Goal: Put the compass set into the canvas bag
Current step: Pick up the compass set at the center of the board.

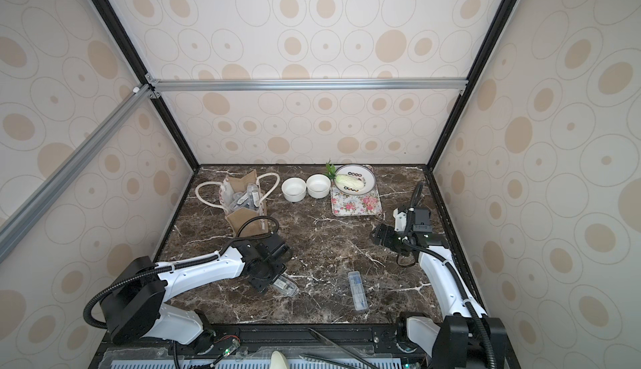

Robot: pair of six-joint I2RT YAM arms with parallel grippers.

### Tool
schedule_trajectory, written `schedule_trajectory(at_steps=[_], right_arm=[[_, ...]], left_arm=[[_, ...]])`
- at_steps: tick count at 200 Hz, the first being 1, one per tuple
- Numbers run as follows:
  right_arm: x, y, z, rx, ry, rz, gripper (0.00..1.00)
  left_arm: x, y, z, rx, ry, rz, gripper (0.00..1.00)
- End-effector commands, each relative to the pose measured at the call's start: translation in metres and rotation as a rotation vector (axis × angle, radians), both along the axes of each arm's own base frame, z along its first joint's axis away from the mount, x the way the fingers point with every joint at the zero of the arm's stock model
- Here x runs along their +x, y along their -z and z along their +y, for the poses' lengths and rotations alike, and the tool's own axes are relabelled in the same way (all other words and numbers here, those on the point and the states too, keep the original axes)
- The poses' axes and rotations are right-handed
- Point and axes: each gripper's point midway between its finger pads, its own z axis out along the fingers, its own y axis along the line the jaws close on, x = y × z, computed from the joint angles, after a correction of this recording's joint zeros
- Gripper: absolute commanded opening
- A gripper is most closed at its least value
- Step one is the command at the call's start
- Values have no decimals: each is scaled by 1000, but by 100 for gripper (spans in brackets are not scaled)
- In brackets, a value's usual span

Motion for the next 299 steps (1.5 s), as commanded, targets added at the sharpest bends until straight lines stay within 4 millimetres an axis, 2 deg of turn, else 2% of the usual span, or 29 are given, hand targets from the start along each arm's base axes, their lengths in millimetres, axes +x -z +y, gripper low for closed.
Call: schedule_trajectory(at_steps=[1, 122, 194, 216, 251, 299], right_arm=[[0, 2, 1, -12, -13, 7, 90], [-1, 8, -1, -27, -12, 32, 90], [-2, 0, -3, -37, -7, 23, 90], [-2, -3, -4, -41, -3, 21, 90], [-2, -7, -5, -43, 3, 17, 90], [-2, -12, -5, -41, 12, 13, 90]], left_arm=[[-5, 7, -1, 11, -7, 31, 69], [-5, 22, -2, -2, -10, 31, 51], [3, 11, -4, -30, -4, -35, 45], [14, -2, -7, -24, 28, -84, 45], [39, -37, -18, -4, 99, -188, 44], [78, -101, -29, 35, 190, -381, 44]])
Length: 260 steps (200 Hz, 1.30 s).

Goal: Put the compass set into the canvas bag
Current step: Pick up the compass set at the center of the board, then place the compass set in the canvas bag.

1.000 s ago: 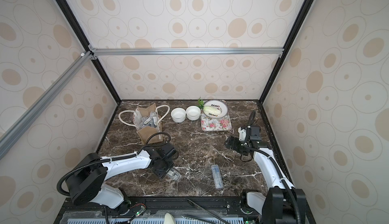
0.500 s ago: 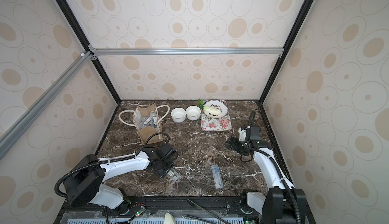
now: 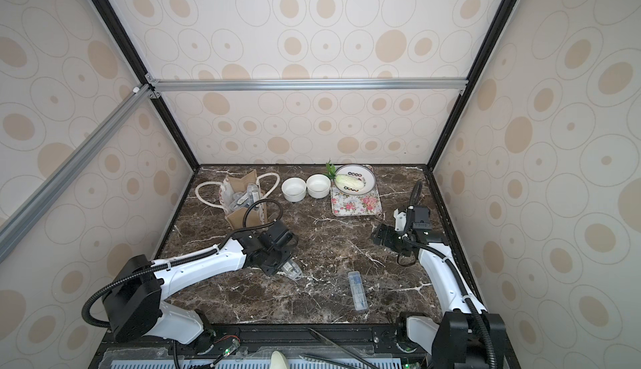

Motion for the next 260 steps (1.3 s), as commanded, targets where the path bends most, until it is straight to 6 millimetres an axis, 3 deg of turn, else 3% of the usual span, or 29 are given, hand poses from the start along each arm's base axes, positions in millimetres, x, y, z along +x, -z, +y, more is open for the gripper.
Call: schedule_trajectory(at_steps=[1, 31, 52, 106, 138, 173, 192, 228, 260], right_arm=[[1, -12, 0, -11, 3, -19, 90], [1, -15, -1, -16, 6, -18, 90], [2, -17, -1, -19, 7, -21, 90], [2, -19, -3, -30, 16, -13, 90], [1, -17, -3, -33, 19, -2, 90], [1, -17, -4, -45, 25, 7, 90], [-1, -16, -5, -49, 31, 12, 90], [-5, -13, -6, -55, 44, 24, 90], [-6, -7, -6, -51, 53, 37, 90]], left_arm=[[19, -43, 4, 72, 58, -133, 44], [46, -94, 5, 124, 100, -276, 44], [68, -126, 16, 149, 115, -346, 44], [135, -182, 89, 245, 127, -452, 42], [174, -190, 130, 352, 156, -433, 42], [213, -195, 158, 475, 212, -442, 43], [229, -188, 174, 600, 249, -398, 45], [249, -175, 190, 744, 324, -339, 45], [252, -159, 201, 841, 377, -302, 45]])
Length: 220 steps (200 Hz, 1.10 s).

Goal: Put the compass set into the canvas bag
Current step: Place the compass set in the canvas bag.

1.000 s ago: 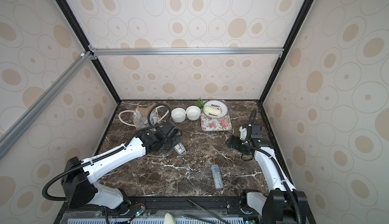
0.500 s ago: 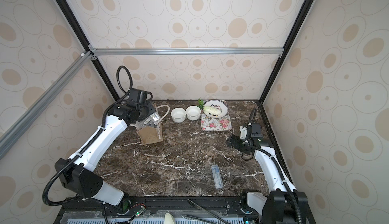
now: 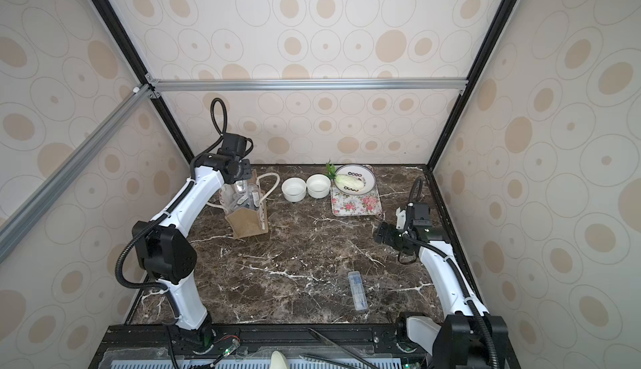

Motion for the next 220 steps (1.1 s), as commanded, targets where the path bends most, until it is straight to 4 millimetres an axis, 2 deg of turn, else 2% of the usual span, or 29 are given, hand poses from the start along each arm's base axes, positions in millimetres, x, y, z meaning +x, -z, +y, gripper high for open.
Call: schedule_trajectory(at_steps=[1, 29, 68, 98, 163, 220], right_arm=[[-5, 2, 1, -4, 11, 14, 90], [-3, 2, 2, -11, 5, 19, 90], [1, 2, 5, -12, -1, 19, 90], [2, 0, 7, -16, -7, 10, 90], [-2, 5, 9, -15, -11, 14, 90], [-1, 10, 9, -17, -14, 23, 90]], left_arm=[[-1, -8, 17, 142, 35, 10, 45], [-7, 13, 17, 155, 69, 64, 45], [-23, 47, 15, 147, 107, 137, 45], [-29, 64, 17, 131, 118, 174, 45], [-21, 94, 11, 16, 167, 230, 46], [-18, 97, 7, -52, 174, 238, 51]])
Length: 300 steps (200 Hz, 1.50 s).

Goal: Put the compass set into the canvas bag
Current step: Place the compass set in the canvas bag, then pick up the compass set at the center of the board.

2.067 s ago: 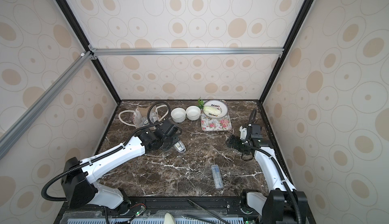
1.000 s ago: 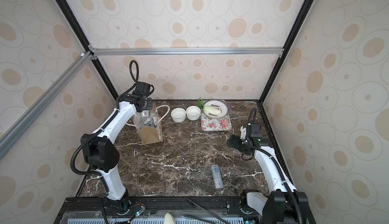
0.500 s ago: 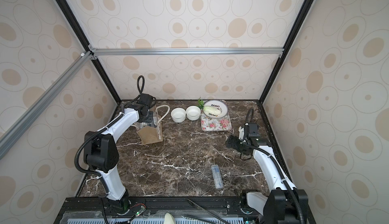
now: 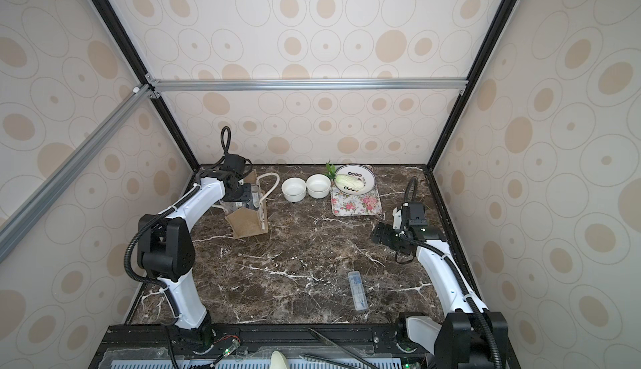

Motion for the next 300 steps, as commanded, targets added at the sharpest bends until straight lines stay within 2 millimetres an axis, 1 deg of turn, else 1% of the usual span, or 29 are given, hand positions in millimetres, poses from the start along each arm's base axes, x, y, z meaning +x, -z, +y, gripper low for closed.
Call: schedule_trajectory(at_steps=[1, 23, 56, 79, 89, 101, 121, 135, 158, 184, 198, 213, 227, 238, 243, 263, 275, 285, 300], right_arm=[[-3, 7, 1, -3, 0, 15, 90], [-3, 6, 1, -5, 0, 11, 90], [-2, 4, 1, -7, -1, 5, 90], [-1, 1, 0, -7, 0, -1, 90], [-1, 0, 0, -9, -2, -5, 90], [0, -1, 0, -14, -2, -8, 90], [1, -4, -1, -17, 0, -13, 90], [2, -6, -1, -16, -1, -18, 90], [3, -10, -1, -19, -2, -26, 90], [3, -15, -5, -45, 1, -39, 90], [3, -19, -12, -78, 20, -47, 91], [3, -25, -18, -109, 34, -66, 91], [3, -32, -24, -138, 51, -84, 92], [3, -36, -30, -152, 71, -95, 93], [2, -40, -33, -156, 87, -99, 93], [1, -54, -47, -87, 175, -120, 95], [-1, -65, -57, -56, 228, -142, 95], [-2, -72, -63, -51, 253, -161, 96], [-5, -82, -67, -53, 267, -182, 97]], left_arm=[[7, -8, -3, -40, 8, -10, 51], [8, -18, -3, -50, 1, -24, 56], [7, -51, 3, -39, -37, -94, 62], [2, -81, 6, -21, -72, -157, 63], [-1, -96, 4, -21, -80, -189, 63], [-6, -114, -4, -26, -77, -227, 64], [-16, -140, -25, -42, -59, -282, 65], [-24, -149, -51, -59, -19, -294, 65], [-38, -154, -98, -72, 57, -286, 65], [-56, -153, -168, -157, 165, -264, 64], [-66, -149, -206, -210, 216, -234, 64], [-75, -140, -243, -259, 246, -181, 64], [-90, -129, -283, -315, 288, -130, 64], [-102, -121, -310, -377, 303, -85, 64], [-106, -113, -322, -409, 305, -52, 64], [-120, -91, -352, -535, 252, 75, 65], [-129, -81, -367, -572, 213, 125, 65], [-140, -75, -383, -608, 205, 160, 66], [-155, -65, -403, -646, 184, 217, 66]])
